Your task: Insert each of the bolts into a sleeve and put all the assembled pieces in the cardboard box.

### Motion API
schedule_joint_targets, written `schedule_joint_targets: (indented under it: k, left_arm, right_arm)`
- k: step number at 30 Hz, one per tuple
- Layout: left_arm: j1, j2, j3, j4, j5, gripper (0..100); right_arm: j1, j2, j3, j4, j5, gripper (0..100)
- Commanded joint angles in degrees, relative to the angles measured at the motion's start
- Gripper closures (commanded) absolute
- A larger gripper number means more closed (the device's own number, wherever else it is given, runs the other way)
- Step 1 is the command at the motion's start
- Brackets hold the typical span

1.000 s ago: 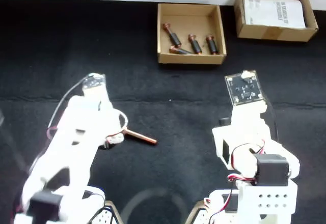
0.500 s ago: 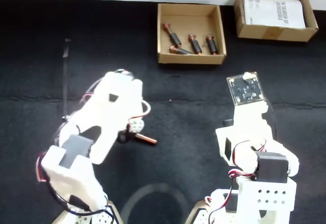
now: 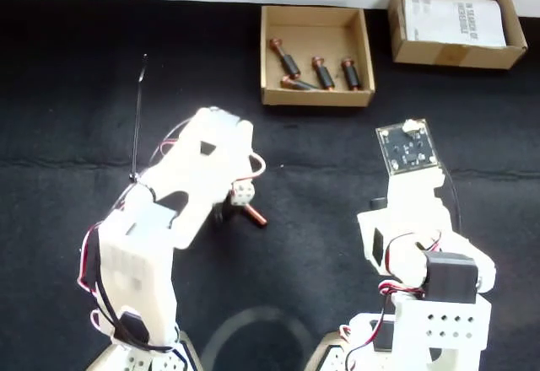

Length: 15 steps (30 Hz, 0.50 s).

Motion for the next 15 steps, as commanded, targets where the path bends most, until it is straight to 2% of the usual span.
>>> schedule_joint_targets:
  k: [1, 11, 15]
  left_arm:
    - [-3.65, 1.63, -8.13, 0.35, 0.26, 99]
    - [1.71, 1.63, -27.56, 22.86, 0.44, 99]
    - [3.21, -0.22, -29.14, 24.26, 0.35, 99]
  right_arm:
    - [0.57, -0.84, 0.13, -0.92, 0.35, 99.1]
    - [0.57, -0.48, 0.31, -3.03, 0.44, 99.1]
    - [0.57, -0.48, 0.31, -3.03, 0.53, 99.1]
